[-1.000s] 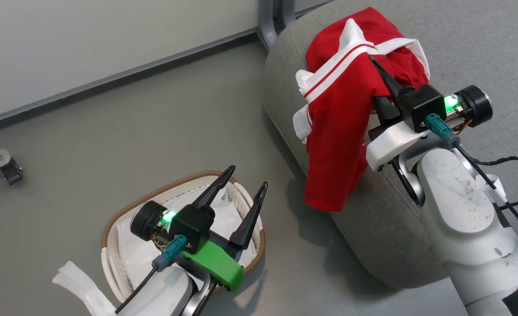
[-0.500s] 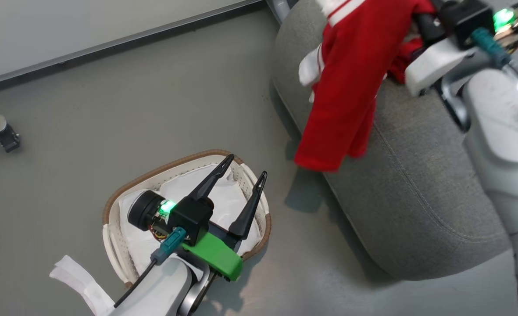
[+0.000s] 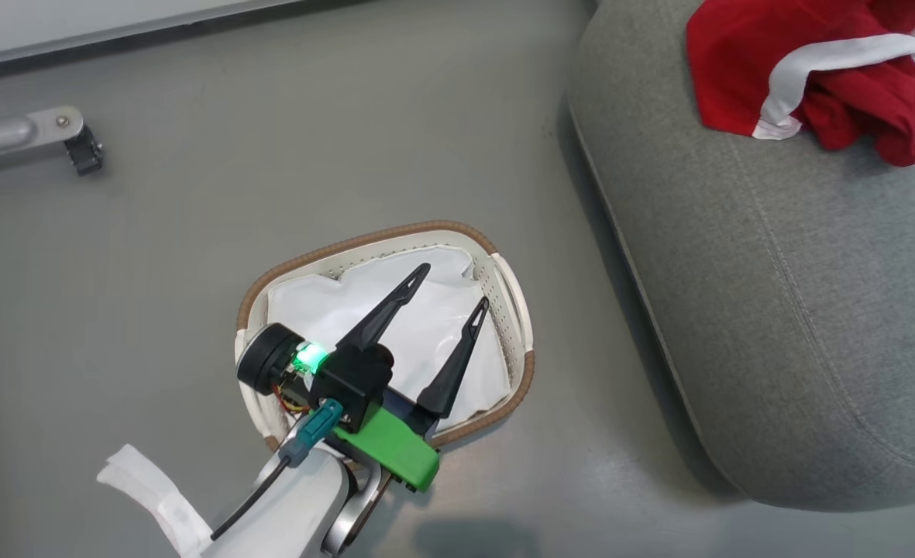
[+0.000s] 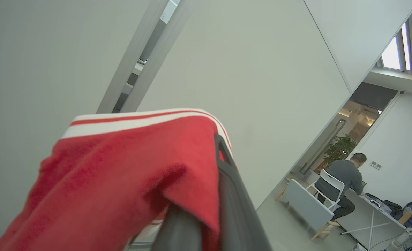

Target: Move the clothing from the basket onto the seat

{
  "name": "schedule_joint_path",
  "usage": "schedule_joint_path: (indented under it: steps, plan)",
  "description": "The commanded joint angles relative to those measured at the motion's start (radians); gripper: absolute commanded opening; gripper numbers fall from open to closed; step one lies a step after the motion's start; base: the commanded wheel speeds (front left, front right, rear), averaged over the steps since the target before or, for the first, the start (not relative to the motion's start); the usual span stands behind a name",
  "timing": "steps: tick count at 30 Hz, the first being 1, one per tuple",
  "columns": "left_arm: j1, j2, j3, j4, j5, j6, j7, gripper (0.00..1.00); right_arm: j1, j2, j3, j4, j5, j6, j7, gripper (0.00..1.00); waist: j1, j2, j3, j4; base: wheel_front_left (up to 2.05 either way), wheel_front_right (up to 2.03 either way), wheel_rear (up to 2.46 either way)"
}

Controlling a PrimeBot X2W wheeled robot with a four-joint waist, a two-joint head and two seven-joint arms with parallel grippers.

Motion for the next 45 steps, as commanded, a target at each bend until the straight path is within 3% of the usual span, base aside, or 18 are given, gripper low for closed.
schedule_joint_path:
  steps: [1, 4, 7, 13, 19, 20, 21, 22, 36, 45]
  plan:
    - [-0.021, -0.003, 0.001, -0.001, 0.008, -0.005, 0.0, 1.0, 0.013, -0.015, -0.02, 0.031, -0.009, -0.001, 0.011, 0.0, 0.0, -0.0001, 0.062, 0.062, 0.0, 0.0, 0.0]
    - [-0.035, -0.003, 0.001, -0.002, 0.017, -0.007, 0.0, 1.0, 0.083, -0.045, -0.065, 0.106, -0.017, -0.001, 0.007, 0.0, 0.0, -0.0001, 0.092, 0.083, 0.0, 0.0, 0.0]
    - [-0.049, -0.002, 0.004, -0.002, 0.024, -0.008, 0.0, 1.0, 0.162, -0.021, -0.139, 0.185, -0.032, -0.001, -0.03, 0.0, 0.0, -0.0001, 0.123, 0.093, 0.0, 0.0, 0.0]
    - [-0.076, 0.0, -0.006, 0.006, 0.038, -0.015, 0.0, 1.0, 0.313, 0.078, -0.285, 0.311, -0.112, -0.001, -0.123, 0.0, 0.0, -0.0001, 0.154, 0.096, 0.0, 0.0, 0.0]
    - [-0.083, 0.012, -0.007, 0.014, 0.038, -0.009, 0.002, 1.0, 0.372, 0.17, -0.378, 0.356, -0.184, -0.001, -0.185, 0.02, 0.0, -0.0001, 0.156, 0.074, 0.0, 0.0, 0.0]
    - [-0.081, 0.014, -0.007, 0.016, 0.036, -0.007, 0.003, 1.0, 0.378, 0.185, -0.39, 0.358, -0.196, -0.001, -0.194, 0.3, 0.0, -0.0001, 0.154, 0.069, 0.0, 0.0, 0.0]
    - [-0.079, 0.016, -0.005, 0.018, 0.034, -0.005, 0.004, 1.0, 0.383, 0.2, -0.395, 0.359, -0.206, -0.001, -0.2, 0.49, 0.0, -0.0001, 0.151, 0.064, 0.0, 0.0, 0.0]
    - [-0.076, 0.017, -0.004, 0.019, 0.031, -0.002, 0.004, 1.0, 0.391, 0.212, -0.401, 0.359, -0.217, -0.001, -0.206, 1.0, 0.0, -0.0001, 0.147, 0.059, 0.0, 0.0, 0.0]
    - [-0.026, 0.032, 0.034, 0.024, -0.009, 0.033, 0.0, 1.0, 0.561, 0.302, -0.354, 0.207, -0.201, -0.001, -0.245, 1.0, 0.0, -0.0001, 0.059, -0.009, 0.0, 0.0, 0.0]
    - [0.023, 0.017, 0.097, 0.027, -0.044, 0.057, -0.001, 1.0, 0.687, 0.337, -0.292, 0.068, -0.136, -0.001, -0.245, 1.0, 0.0, -0.0001, -0.043, 0.0, 0.0, 0.0, 0.0]
